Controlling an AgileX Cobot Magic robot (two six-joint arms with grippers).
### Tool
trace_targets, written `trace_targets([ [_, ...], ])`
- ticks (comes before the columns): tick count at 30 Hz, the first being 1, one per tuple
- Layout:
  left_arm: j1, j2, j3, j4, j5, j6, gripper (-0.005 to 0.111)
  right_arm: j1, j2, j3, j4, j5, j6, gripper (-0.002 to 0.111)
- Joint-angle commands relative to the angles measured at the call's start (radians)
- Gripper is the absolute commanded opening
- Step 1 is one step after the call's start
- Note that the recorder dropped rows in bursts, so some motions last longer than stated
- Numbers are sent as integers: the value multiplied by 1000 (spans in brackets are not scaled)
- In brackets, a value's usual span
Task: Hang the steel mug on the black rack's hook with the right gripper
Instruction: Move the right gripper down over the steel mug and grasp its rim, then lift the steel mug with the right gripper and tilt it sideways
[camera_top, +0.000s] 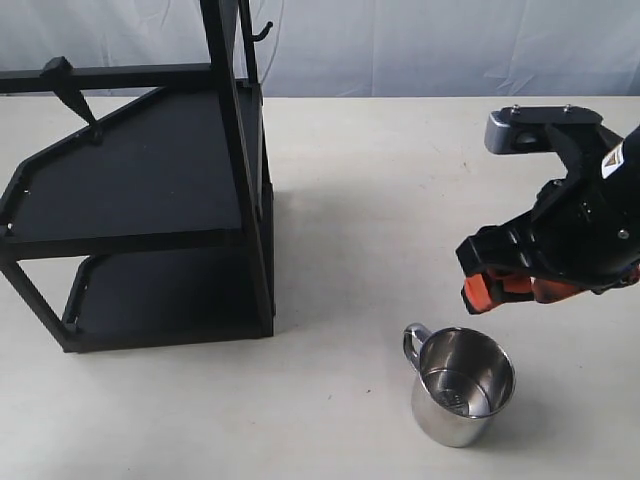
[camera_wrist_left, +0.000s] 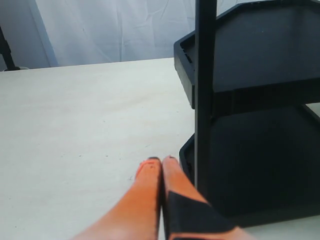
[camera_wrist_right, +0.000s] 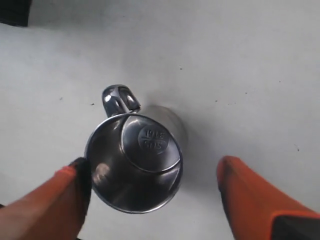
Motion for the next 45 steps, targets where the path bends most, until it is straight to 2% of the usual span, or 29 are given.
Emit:
trace_targets([
  [1, -2, 4, -2, -2, -8, -4, 0, 2, 47, 3, -18, -11, -11, 67],
  [14, -2, 4, -2, -2, -8, -4, 0, 2, 250, 8, -24, 2, -10, 67],
  [23, -2, 4, -2, -2, -8, -4, 0, 2, 293, 113, -24, -98, -7, 67],
  [25, -2, 4, -2, -2, -8, -4, 0, 2, 293, 112, -24, -108, -7, 62],
  [32, -2, 4, -2, -2, -8, -4, 0, 2, 293, 112, -7, -117, -7, 0],
  [40, -2, 4, -2, -2, -8, -4, 0, 2, 293, 111, 45, -229, -7, 0],
  [45, -2, 4, -2, -2, -8, -4, 0, 2, 234, 111, 90, -457, -10, 0],
])
